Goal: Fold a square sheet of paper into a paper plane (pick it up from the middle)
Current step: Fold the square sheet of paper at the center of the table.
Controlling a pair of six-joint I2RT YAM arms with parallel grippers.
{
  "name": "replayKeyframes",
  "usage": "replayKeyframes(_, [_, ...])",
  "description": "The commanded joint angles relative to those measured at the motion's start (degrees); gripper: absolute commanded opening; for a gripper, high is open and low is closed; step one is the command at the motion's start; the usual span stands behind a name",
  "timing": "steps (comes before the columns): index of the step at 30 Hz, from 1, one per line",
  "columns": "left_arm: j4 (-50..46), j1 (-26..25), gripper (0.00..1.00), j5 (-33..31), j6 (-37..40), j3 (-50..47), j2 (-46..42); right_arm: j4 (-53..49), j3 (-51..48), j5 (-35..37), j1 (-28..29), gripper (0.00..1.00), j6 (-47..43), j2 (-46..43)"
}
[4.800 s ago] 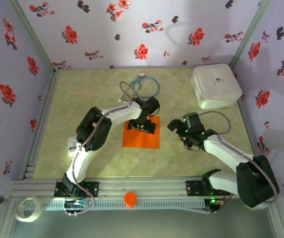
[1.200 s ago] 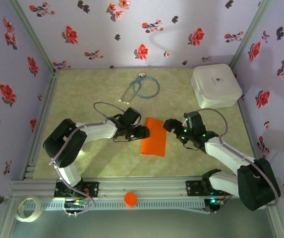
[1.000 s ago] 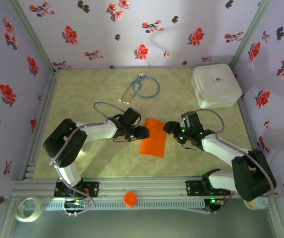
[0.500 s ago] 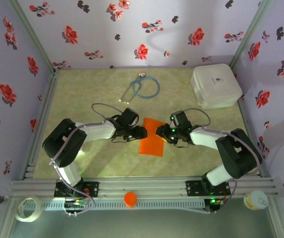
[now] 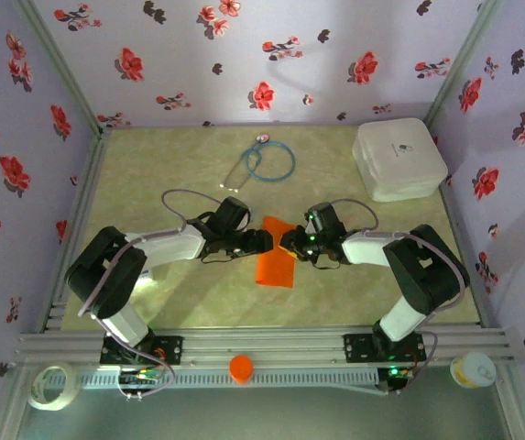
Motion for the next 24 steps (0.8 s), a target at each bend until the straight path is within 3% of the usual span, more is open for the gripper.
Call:
replayKeyframes(1, [-2.1,0.4,0.69,2.0,3.0,2.1,1.7,3.4,-0.3,-1.2,0.3,0.31,2.1,0.9])
replayKeyframes(11, [-6.9,0.4,0.66,3.4,5.9,7.0,6.8,5.9,-1.1,-1.8,0.3,0.31,3.3,1.3])
replayKeyframes(16, [-11.0,0.4,0.59,1.6,7.3,8.6,8.7,5.8,-1.3,-1.3,0.2,0.32,3.3,0.6])
replayKeyframes(24, [-12.7,1.1,0.53,-1.6,7.2,7.0,6.9,-5.1,-1.6,5.3,-1.4,0.34,-1.4,-8.0])
